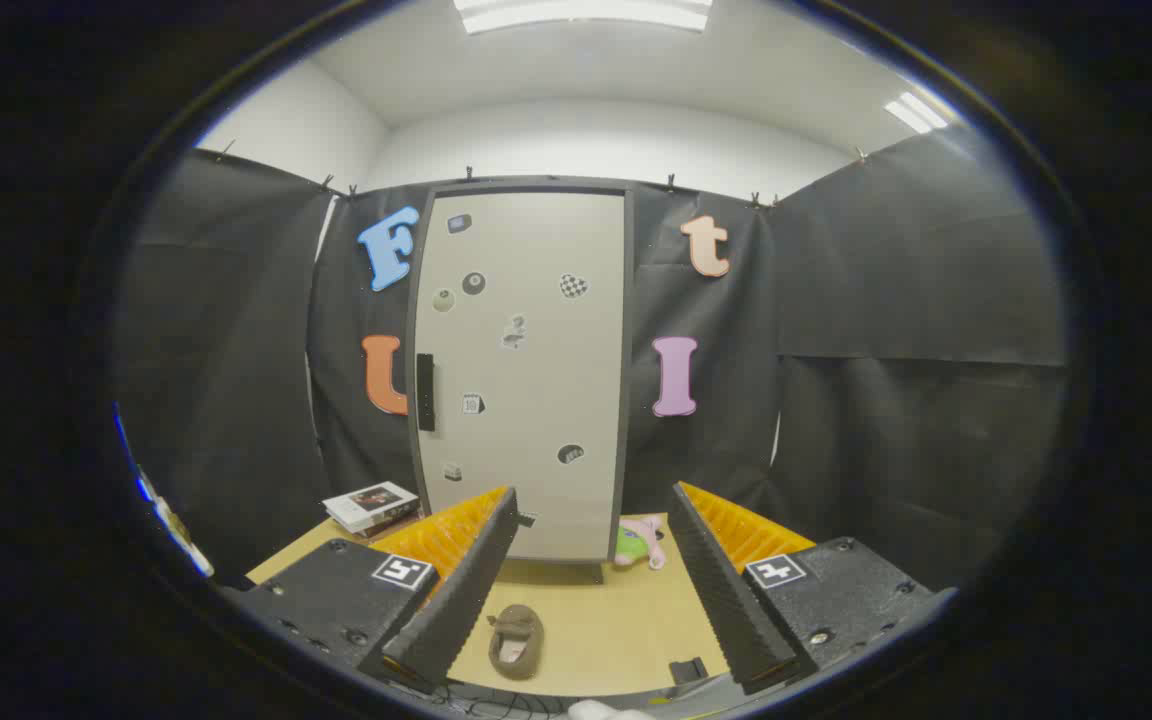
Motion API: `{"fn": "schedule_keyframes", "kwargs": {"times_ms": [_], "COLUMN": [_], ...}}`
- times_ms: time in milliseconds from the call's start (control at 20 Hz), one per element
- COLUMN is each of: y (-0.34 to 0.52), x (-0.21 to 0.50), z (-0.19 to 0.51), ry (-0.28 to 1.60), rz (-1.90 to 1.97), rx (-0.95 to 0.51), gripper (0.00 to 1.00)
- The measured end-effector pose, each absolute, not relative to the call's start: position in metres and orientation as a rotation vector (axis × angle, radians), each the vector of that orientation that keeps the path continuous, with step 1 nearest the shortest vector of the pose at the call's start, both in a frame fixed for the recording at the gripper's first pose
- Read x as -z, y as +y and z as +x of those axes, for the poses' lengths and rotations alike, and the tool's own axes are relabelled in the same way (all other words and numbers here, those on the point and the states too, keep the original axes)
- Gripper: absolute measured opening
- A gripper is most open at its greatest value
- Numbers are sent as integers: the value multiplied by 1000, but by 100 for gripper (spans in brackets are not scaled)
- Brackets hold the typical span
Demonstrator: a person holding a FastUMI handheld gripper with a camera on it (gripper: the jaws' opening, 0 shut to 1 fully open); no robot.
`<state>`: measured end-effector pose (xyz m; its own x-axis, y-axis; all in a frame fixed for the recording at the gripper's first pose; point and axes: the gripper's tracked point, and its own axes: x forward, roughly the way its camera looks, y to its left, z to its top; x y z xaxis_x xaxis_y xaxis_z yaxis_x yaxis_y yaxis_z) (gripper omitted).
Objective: Open the shoe cabinet door, grab the shoes and put them into the shoe cabinet, then close the shoe cabinet door.
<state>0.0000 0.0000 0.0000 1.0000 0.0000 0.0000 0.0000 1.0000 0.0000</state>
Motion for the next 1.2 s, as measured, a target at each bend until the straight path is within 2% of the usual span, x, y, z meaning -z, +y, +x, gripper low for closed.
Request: {"fn": "schedule_keyframes", "kwargs": {"times_ms": [750,1200], "y": [26,107], "x": [3,-4], "z": [16,105], "ry": [11,29], "rz": [30,42], "rx": [22,-68], "gripper": [99,99]}}
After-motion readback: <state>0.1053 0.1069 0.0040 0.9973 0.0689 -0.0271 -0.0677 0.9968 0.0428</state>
